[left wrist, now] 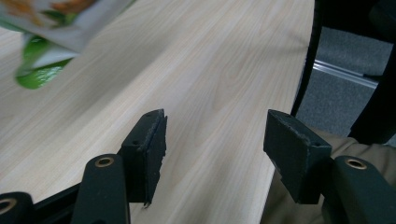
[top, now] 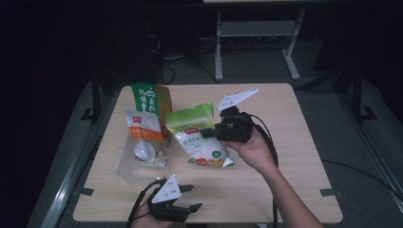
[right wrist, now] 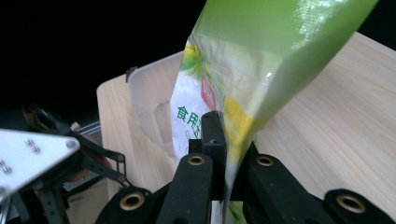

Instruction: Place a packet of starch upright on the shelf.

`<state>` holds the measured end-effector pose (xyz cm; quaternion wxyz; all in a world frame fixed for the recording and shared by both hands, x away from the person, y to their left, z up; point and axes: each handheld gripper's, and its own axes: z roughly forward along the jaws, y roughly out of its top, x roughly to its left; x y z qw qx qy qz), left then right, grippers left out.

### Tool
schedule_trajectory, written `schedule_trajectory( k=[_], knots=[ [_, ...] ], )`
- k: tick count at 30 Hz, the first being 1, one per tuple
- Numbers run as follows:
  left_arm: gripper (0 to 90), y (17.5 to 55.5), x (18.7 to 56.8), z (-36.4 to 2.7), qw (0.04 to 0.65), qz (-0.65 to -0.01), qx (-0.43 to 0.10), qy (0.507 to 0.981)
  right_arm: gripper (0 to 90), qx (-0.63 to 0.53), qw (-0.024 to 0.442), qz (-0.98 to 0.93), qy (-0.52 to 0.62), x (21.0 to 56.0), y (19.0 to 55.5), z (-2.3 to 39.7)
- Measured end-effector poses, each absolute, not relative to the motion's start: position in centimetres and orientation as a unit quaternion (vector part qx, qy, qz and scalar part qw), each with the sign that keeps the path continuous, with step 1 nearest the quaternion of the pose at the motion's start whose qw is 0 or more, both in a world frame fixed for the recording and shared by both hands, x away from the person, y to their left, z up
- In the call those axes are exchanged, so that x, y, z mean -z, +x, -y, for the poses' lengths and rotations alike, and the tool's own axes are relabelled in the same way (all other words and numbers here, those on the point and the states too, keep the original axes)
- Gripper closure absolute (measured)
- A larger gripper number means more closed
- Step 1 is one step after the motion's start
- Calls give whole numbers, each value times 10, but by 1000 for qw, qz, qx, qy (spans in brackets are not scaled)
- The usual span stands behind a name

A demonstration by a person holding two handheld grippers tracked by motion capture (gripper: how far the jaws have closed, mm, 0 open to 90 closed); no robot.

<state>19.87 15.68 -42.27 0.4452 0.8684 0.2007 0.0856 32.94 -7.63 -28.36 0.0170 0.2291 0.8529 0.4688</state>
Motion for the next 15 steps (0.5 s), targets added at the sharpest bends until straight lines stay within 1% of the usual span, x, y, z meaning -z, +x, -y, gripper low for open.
schedule_trajectory(
  k=[12, 15],
  knots=[
    [376, 197, 423, -155, 448, -200, -85, 867, 900, -476, 11, -853, 211, 268, 335, 50],
    [376, 197, 423, -156, 447, -199, -87, 868, 900, -477, 4, -853, 211, 264, 335, 44]
  ],
)
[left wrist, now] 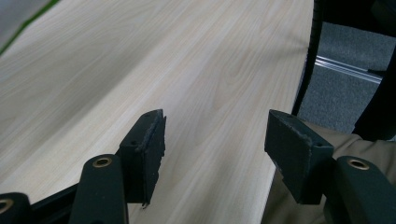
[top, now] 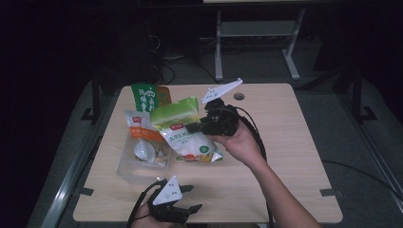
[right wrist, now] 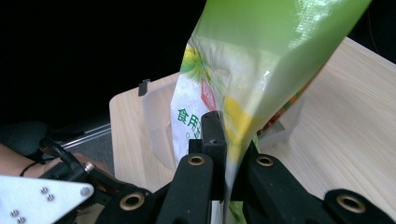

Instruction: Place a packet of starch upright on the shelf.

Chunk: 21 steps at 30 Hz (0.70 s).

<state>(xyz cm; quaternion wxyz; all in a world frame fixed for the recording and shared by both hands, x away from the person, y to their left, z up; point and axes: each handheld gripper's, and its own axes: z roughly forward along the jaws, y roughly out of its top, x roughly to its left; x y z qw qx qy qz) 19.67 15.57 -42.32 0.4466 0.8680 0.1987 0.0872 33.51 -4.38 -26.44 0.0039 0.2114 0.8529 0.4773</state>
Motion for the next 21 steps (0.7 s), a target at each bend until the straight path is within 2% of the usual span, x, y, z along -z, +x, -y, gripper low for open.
schedule_trajectory(
  k=[21],
  knots=[
    [375, 195, 424, -154, 447, -191, -88, 870, 900, -481, -16, -860, 170, 253, 344, -23]
  ],
)
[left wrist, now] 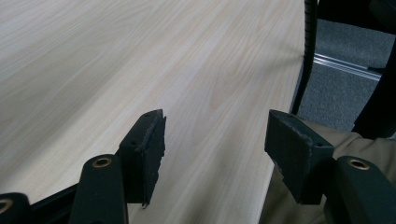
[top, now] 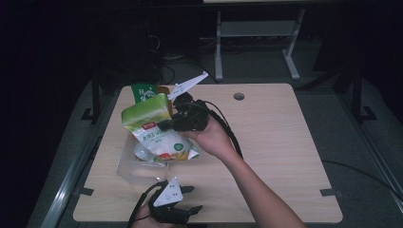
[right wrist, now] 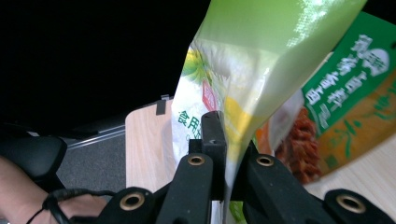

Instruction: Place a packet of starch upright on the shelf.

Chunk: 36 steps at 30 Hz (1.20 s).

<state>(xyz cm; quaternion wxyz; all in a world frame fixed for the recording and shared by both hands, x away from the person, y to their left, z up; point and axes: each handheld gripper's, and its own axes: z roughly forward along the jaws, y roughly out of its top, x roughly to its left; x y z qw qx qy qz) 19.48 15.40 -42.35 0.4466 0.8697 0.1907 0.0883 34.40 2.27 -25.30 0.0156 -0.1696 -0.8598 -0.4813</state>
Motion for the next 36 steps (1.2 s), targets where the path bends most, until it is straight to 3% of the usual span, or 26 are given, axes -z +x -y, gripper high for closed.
schedule_trajectory(
  k=[36],
  knots=[
    [378, 194, 424, -159, 458, -206, -76, 861, 900, 453, 86, 878, -126, 304, 358, -128]
  ],
)
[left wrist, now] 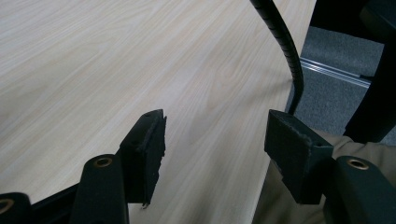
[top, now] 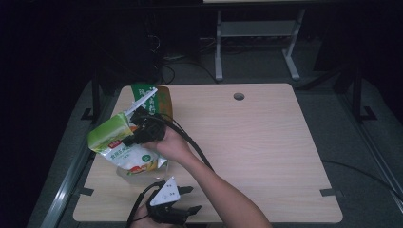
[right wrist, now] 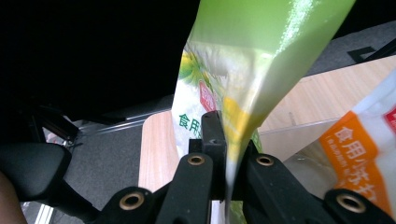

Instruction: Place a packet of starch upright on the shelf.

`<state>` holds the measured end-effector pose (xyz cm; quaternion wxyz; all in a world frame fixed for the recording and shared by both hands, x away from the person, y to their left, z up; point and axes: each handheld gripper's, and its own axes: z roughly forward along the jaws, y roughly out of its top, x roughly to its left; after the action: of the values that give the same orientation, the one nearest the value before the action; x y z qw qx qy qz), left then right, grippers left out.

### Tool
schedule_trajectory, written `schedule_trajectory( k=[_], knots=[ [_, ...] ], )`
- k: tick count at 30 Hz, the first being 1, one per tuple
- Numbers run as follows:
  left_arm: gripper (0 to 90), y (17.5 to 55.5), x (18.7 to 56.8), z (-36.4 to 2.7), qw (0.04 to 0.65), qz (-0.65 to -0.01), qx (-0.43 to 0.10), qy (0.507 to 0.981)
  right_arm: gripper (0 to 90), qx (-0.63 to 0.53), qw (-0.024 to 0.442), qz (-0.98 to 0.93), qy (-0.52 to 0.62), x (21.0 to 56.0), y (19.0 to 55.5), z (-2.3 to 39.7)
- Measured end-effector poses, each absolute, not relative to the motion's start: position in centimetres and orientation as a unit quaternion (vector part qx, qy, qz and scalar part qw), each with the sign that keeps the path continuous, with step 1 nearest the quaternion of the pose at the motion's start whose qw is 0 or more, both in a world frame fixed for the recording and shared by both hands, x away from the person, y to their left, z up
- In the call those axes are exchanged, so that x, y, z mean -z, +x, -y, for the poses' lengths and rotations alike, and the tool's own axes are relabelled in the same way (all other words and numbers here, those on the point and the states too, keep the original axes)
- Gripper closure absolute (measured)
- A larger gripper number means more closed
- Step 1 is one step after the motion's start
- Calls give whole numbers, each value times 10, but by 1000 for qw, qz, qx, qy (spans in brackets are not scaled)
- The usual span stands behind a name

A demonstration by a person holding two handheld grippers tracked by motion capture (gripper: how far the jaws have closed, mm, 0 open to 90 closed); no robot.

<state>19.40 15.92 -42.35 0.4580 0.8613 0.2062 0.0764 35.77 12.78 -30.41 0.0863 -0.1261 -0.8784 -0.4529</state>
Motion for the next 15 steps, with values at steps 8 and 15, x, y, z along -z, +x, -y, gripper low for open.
schedule_trajectory(
  k=[8, 15],
  knots=[
    [378, 194, 424, -159, 455, -203, -76, 864, 900, 441, 98, 883, -125, 318, 360, -138],
    [379, 194, 425, -159, 458, -206, -71, 862, 897, 438, 105, 884, -129, 328, 362, -141]
  ],
)
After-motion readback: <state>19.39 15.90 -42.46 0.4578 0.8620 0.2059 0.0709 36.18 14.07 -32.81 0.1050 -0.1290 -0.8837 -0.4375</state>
